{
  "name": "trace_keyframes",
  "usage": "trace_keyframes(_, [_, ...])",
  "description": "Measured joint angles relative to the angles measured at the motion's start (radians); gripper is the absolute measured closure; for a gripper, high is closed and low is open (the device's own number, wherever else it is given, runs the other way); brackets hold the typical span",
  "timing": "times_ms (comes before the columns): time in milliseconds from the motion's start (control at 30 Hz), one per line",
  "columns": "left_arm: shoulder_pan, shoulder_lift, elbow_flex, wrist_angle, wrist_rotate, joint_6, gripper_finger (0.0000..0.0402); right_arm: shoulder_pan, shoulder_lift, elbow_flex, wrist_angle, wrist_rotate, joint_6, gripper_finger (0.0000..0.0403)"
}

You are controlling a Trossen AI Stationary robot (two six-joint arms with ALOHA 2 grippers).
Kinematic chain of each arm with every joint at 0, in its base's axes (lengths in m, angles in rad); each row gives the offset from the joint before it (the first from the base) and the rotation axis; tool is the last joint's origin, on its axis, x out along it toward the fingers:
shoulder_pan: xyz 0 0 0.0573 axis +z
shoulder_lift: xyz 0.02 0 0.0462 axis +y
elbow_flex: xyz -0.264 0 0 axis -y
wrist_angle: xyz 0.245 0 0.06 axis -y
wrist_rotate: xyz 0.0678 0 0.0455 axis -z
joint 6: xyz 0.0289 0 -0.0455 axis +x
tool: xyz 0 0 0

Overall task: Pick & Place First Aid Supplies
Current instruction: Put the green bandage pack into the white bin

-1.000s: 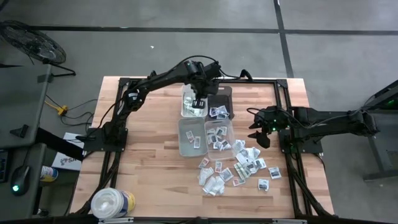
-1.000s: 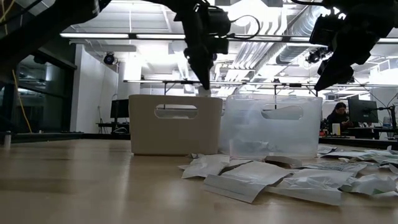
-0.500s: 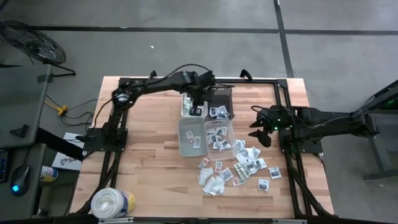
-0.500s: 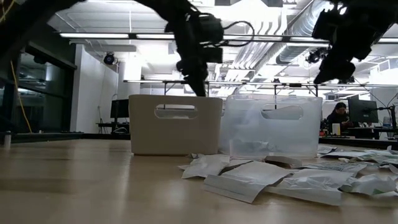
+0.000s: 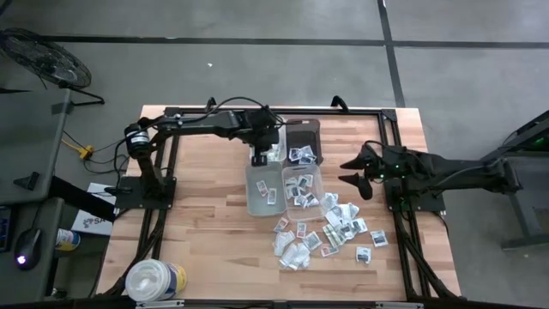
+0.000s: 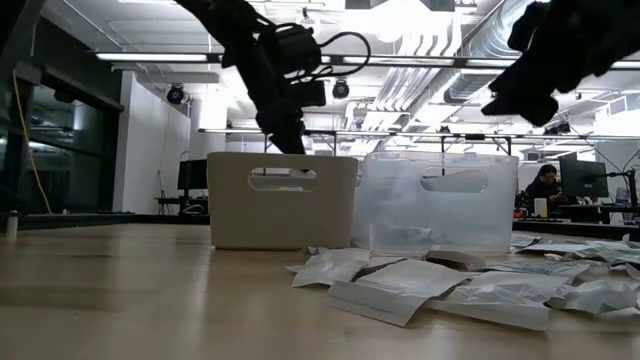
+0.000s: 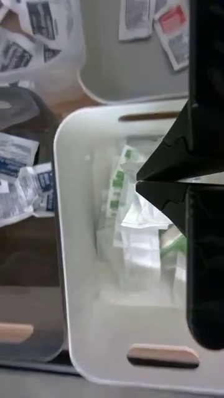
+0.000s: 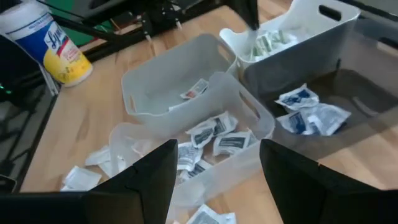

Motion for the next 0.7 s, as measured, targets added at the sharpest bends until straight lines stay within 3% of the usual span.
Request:
trace_keyframes(200, [0.001, 0.000, 0.000, 0.060, -0.013, -0.001, 0.0401, 0.000, -0.003, -0.082, 0.139, -0.024, 0.005, 0.0181])
trace_keyframes(333, [0.001, 0.000, 0.000, 0.050, -0.080, 0.000, 0.0401, 0.000, -0.004, -0.128, 0.222, -0.025, 0.009, 0.0181])
trace_keyframes(700, [0.000, 0.001, 0.000, 0.049, -0.080, -0.001, 0.0401, 0.000, 0.000, -0.155, 0.241, -0.026, 0.036, 0.0181])
